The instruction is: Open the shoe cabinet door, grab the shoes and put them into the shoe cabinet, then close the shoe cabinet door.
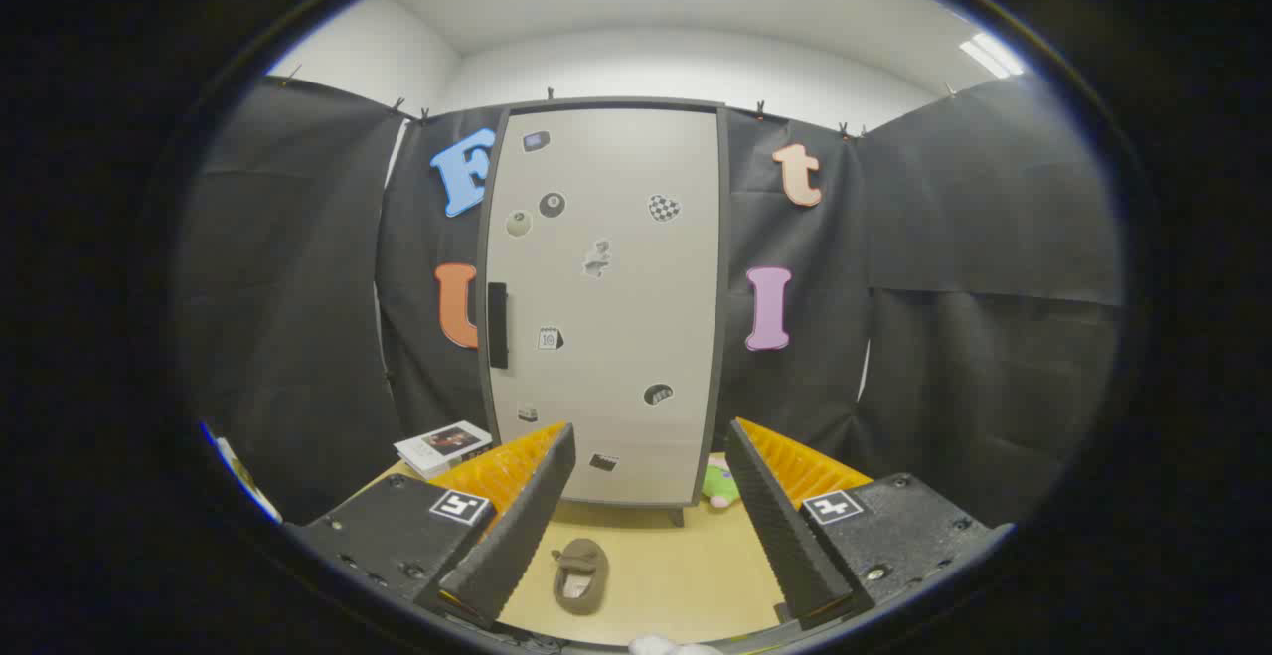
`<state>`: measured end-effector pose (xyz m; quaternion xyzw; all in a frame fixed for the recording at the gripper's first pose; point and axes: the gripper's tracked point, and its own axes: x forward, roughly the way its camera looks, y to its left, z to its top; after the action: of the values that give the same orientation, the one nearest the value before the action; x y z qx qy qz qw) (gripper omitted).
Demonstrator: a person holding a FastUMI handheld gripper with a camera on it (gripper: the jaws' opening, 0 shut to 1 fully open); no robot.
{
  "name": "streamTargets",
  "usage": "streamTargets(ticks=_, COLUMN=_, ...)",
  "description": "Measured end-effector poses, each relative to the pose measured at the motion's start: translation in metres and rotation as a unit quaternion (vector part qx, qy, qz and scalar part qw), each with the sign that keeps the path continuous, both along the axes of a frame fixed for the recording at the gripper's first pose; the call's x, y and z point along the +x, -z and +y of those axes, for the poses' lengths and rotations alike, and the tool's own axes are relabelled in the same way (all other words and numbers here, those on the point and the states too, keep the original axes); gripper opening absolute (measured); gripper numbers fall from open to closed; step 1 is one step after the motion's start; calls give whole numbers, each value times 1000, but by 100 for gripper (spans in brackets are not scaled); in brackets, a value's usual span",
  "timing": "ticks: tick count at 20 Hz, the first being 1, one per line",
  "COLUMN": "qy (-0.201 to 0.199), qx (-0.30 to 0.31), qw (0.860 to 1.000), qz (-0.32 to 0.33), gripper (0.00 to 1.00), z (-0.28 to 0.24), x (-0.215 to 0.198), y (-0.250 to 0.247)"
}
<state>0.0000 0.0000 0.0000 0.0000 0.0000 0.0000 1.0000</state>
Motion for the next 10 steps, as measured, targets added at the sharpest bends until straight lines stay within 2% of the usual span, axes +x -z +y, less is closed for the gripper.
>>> streamTargets(ticks=10, qy=11, qx=-6, qw=1000, qz=7, gripper=99, z=7, x=3, y=6)
